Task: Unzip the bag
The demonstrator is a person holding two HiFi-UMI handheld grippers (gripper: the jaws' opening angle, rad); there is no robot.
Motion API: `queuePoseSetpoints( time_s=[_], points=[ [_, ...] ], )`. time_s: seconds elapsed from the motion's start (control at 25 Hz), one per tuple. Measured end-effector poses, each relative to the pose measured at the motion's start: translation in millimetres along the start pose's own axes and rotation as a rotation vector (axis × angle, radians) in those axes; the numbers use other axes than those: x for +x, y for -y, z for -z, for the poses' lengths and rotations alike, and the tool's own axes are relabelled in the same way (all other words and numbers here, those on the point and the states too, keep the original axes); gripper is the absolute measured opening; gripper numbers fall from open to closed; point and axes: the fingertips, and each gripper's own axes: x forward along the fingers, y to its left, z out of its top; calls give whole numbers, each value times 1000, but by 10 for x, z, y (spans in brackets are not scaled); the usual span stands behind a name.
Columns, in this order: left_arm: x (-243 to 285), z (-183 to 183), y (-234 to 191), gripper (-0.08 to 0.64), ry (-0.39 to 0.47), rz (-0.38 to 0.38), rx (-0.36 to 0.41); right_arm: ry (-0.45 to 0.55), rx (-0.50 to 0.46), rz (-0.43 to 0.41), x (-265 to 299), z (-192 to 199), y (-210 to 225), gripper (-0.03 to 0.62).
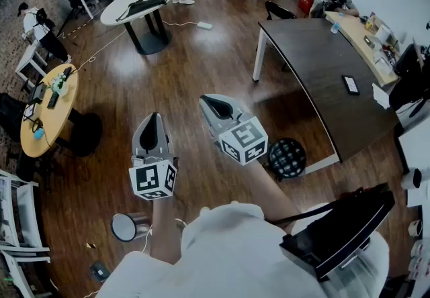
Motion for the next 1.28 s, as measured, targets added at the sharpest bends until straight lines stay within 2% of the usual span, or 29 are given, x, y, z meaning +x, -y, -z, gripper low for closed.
queuePoseSetpoints(
  time_s=[0.24,0.48,0.6,0.76,0.96,1.04,1.16,1.28],
  points=[
    [138,175,216,17,-22,17,-46,-40,41,-1,-131,224,209,-9],
    [432,500,162,17,-70,47,-51,-90,83,2,142,554,329,-9],
    [779,598,-95,17,-53,52,-71,-96,61,0,511,637,449,-9],
    [1390,575,-524,17,-9,82,-103,-80,17,36,1281,602,715,-9],
    [2067,520,-1310,17,30,86,-91,28,-23,21,2203,229,883,-9],
    [2263,542,-1596,17,42,81,-98,45,-23,17,2480,212,974,-9],
    [2542,597,-1938,17,51,62,-135,19,-21,11,2845,308,1121,-9],
    [2788,758,-2132,17,23,66,-157,-40,-1,14,3141,493,1243,-9]
  ],
)
